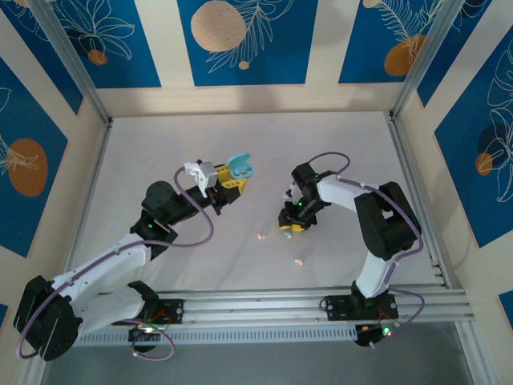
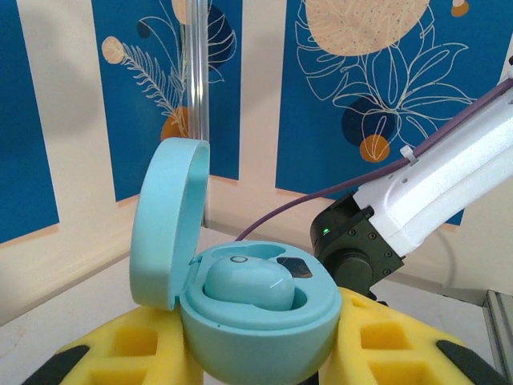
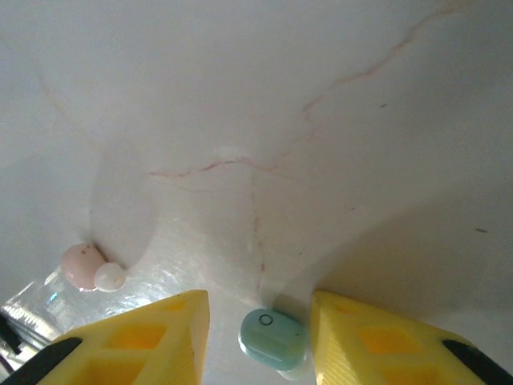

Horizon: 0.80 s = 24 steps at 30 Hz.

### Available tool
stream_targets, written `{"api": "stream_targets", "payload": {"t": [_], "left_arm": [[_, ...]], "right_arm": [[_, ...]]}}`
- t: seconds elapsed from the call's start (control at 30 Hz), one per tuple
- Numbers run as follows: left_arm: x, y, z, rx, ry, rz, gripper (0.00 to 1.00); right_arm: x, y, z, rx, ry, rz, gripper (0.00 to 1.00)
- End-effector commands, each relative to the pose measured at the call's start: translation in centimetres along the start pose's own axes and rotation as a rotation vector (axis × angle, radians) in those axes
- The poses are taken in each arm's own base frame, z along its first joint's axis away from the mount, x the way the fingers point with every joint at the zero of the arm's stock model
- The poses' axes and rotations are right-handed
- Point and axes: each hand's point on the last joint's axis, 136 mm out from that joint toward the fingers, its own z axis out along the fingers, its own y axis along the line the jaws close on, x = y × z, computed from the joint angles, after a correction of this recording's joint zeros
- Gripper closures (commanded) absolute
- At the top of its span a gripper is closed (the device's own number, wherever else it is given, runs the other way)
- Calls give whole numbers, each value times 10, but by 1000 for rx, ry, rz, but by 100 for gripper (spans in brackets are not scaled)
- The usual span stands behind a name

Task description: Insert wireless bluetooth earbuds into charging case

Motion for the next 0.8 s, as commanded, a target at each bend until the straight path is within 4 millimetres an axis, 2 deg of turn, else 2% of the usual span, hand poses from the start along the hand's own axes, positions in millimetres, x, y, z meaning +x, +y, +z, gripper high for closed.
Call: {"api": "stream_targets", "payload": {"t": [0.0,0.77], "left_arm": [[-20,-2,0,0,-45,24,73],[-18,-2,0,-3,-42,17,73]], "right_arm": [[24,4,2,-47,87,-25,63],[25,4,11,-31,121,-68,69]]}}
